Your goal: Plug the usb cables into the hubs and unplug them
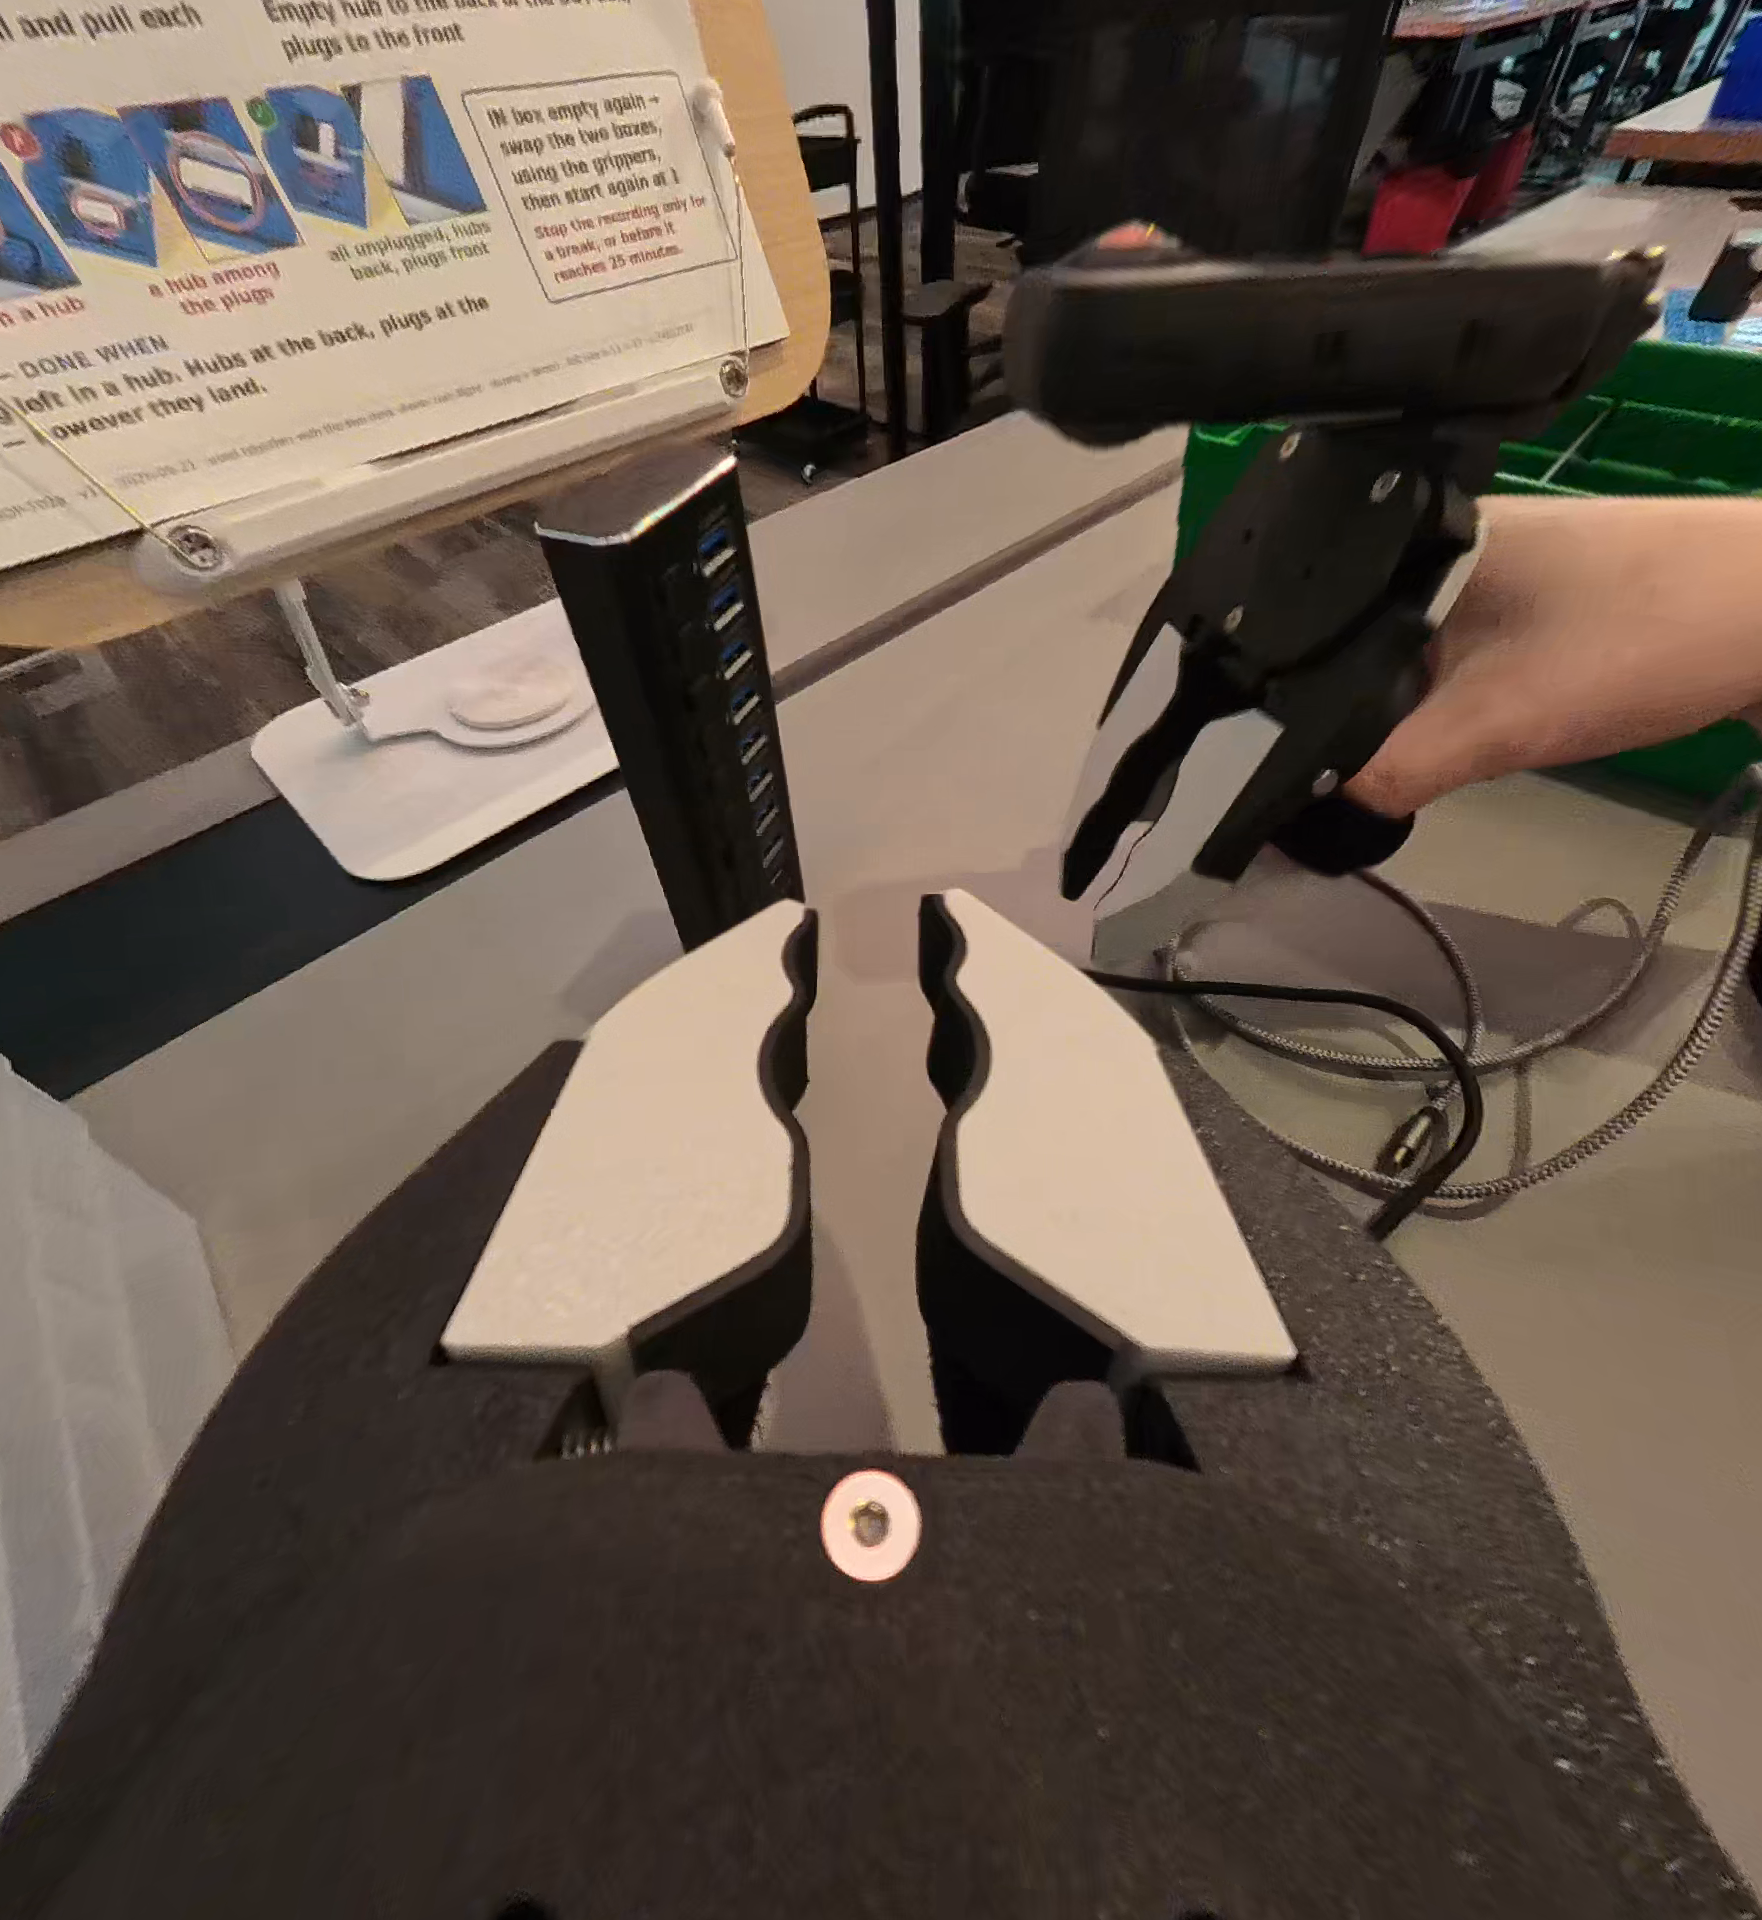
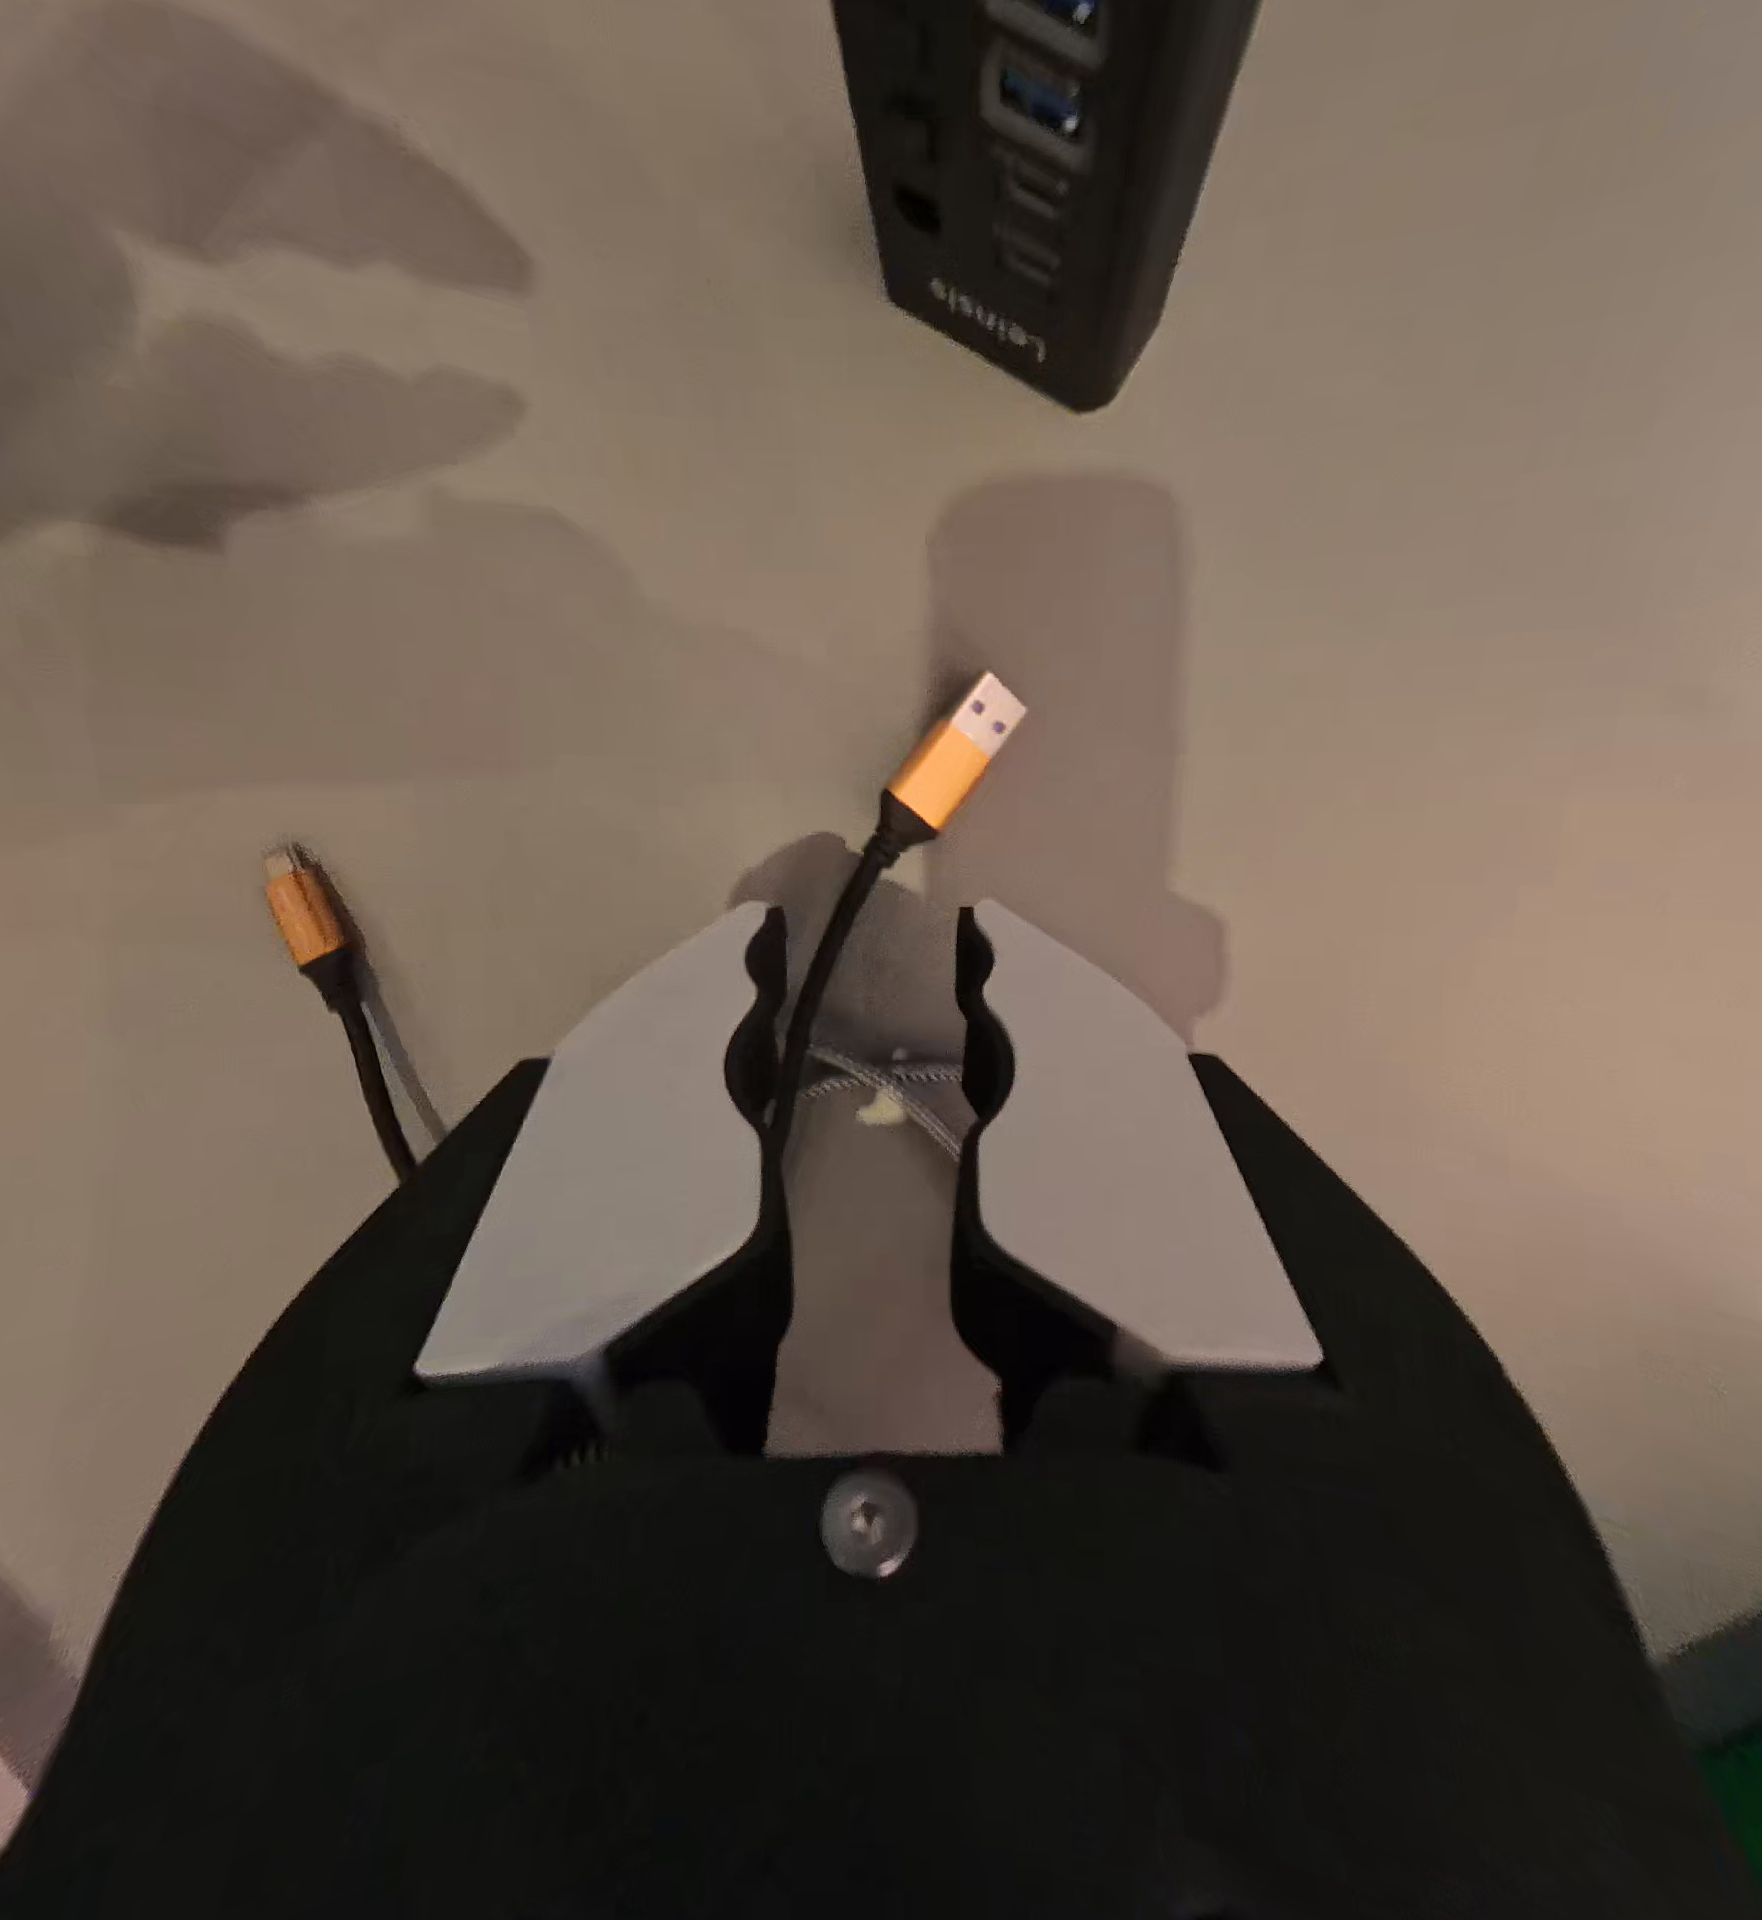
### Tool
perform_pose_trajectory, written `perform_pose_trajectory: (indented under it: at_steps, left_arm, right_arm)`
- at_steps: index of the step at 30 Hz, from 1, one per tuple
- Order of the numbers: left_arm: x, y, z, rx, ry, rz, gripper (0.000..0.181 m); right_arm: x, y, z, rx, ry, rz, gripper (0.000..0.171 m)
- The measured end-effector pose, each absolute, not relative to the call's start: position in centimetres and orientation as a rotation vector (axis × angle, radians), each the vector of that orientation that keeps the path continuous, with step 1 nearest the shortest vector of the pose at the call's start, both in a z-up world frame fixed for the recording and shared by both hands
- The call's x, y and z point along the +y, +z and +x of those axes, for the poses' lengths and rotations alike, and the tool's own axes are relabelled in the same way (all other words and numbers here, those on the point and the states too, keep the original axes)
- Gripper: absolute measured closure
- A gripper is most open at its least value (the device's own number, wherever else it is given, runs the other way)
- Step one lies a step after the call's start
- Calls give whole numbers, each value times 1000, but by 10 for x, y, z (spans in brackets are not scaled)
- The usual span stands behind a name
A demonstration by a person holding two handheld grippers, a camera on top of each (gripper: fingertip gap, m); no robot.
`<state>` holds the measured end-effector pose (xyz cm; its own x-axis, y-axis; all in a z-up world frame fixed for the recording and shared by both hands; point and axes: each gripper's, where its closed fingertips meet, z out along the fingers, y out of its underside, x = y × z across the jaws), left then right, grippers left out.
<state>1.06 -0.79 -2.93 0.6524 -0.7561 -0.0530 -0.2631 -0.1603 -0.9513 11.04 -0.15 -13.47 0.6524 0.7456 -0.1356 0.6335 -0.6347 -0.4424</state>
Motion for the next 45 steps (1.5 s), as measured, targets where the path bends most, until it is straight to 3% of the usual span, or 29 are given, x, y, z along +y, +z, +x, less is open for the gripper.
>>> perform_pose_trajectory:
  at_steps: [3, 6, 7, 12, 15, 18, 23, 31, 37, 45]
  left_arm:
    - [-10, -26, 12, 820, -596, -1725, 160]
    - [-11, -25, 12, 818, -625, -1723, 160]
    - [-11, -25, 12, 819, -622, -1721, 160]
    - [-13, -24, 13, 819, -648, -1717, 160]
    - [-17, -16, 15, 822, -675, -1681, 160]
    - [-28, -3, 24, 839, -755, -1641, 159]
    - [-61, 31, 49, 928, -873, -1560, 151]
    - [-122, 99, 90, 1230, -705, -1413, 138]
    - [-140, 157, 66, 1293, -576, -1393, 131]
    - [-131, 152, 39, 1209, -475, -1298, 142]
  right_arm:
    - [-9, -152, 103, -1093, 430, -2596, 139]
    - [-2, -158, 111, -1062, 315, -2599, 150]
    - [-2, -159, 112, -1071, 313, -2594, 163]
    - [-14, -146, 114, -1217, 504, -2535, 166]
    - [-36, -93, 99, -1332, 923, -2266, 166]
    - [-85, -12, 94, -1527, 1302, -1661, 166]
    - [-154, 73, 118, -1624, 1486, -998, 166]
    - [-176, 90, 133, -1692, 1344, -875, 166]
    - [-144, 96, 132, -1569, 1040, -1055, 166]
    - [-110, 116, 141, -1382, 652, -1228, 166]
